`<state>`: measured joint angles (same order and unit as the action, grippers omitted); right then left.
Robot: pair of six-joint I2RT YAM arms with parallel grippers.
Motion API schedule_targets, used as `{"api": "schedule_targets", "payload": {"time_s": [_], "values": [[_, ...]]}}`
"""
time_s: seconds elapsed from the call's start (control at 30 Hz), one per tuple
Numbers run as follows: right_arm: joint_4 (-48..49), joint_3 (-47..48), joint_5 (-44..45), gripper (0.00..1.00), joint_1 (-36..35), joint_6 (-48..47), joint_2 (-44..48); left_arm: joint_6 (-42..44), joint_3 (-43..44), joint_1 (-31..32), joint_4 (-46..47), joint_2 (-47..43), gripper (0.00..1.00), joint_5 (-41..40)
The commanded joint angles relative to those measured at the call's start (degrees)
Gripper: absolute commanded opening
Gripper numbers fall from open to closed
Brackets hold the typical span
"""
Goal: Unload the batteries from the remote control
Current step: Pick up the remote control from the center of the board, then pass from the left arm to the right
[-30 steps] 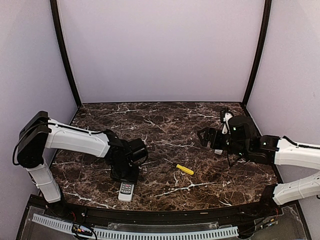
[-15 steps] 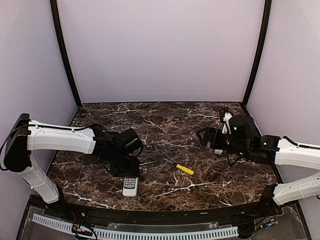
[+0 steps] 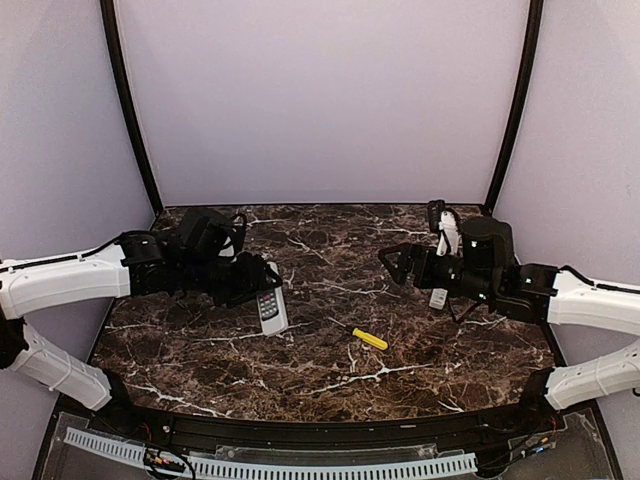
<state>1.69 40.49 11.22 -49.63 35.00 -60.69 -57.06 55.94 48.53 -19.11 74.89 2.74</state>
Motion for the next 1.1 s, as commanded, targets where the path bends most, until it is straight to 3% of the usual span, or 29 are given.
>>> {"api": "schedule_targets", "payload": {"time_s": [0.0,0.17,0.47,0.97,1.07], "values": [[3.5,5.3,-3.1,0.98,-1.6,-4.0,-3.6,-3.4,-4.1,-1.4,13.6,-3.3,0.4,-0.5],[3.1,10.3,-2.2,0.97,-5.5,-8.5,-8.0,-5.3,-6.4,-1.9,21.9,-5.6,0.4,-5.3],[2.8,18.4,-7.3,0.92,-10.3,-11.6,-18.3,-7.7,-9.1,-1.9,26.6,-9.0,0.4,-10.2],[2.7,28.9,-12.4,0.77,-14.2,-13.4,-31.3,-7.9,-8.7,-1.9,26.6,-8.4,0.4,-10.1],[1.9,30.4,-12.7,0.7,-14.2,-14.1,-33.0,-7.6,-8.5,-1.9,26.6,-8.4,0.4,-10.3]]}}
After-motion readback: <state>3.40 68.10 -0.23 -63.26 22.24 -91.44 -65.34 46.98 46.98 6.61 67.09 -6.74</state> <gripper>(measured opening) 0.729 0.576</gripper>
